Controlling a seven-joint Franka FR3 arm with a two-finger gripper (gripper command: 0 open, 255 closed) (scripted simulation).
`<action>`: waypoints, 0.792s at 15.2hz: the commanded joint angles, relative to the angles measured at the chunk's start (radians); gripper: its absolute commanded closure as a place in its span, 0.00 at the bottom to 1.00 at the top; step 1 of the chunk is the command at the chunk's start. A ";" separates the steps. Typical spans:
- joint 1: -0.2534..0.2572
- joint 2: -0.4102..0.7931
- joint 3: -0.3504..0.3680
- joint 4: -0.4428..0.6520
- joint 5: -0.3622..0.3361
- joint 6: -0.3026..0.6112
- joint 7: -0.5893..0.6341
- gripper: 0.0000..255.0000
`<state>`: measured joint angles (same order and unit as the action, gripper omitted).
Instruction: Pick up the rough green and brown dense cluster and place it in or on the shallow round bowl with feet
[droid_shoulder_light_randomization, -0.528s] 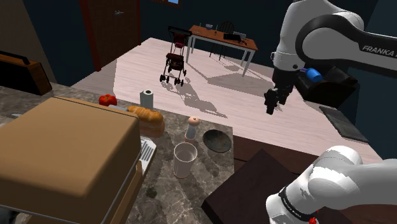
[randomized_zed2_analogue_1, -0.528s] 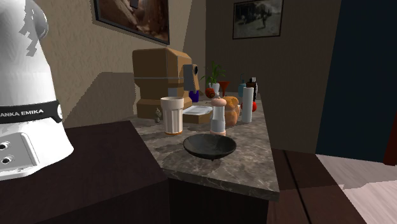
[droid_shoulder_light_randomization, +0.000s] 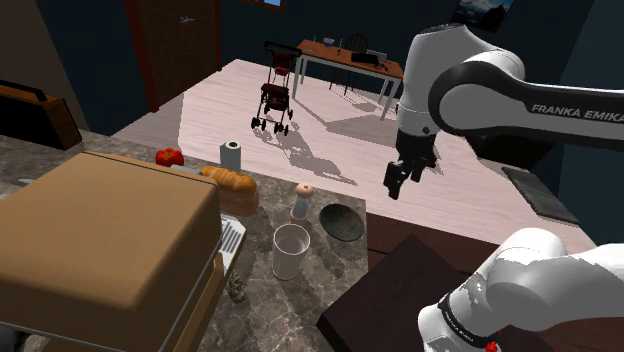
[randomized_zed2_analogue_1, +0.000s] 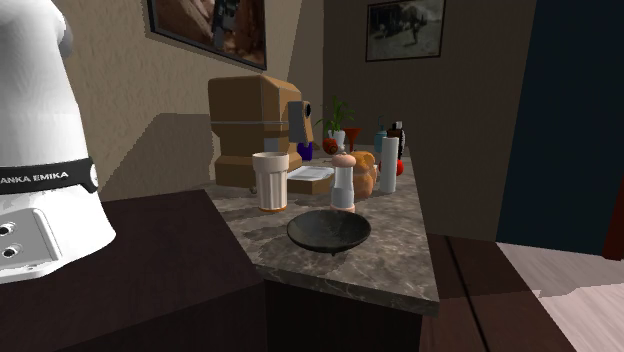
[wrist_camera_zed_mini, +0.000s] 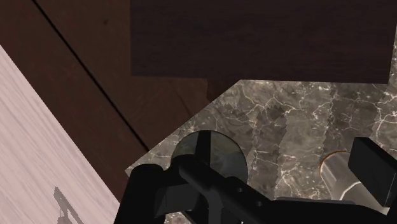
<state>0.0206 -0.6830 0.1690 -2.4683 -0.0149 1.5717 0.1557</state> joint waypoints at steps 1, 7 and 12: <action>0.013 0.025 0.035 -0.013 0.021 0.041 0.041 0.00; 0.046 0.162 0.154 -0.023 0.070 0.193 0.175 0.00; 0.059 0.316 0.251 0.007 0.071 0.318 0.296 0.00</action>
<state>0.0745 -0.3997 0.3970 -2.4665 0.0549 1.8606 0.4204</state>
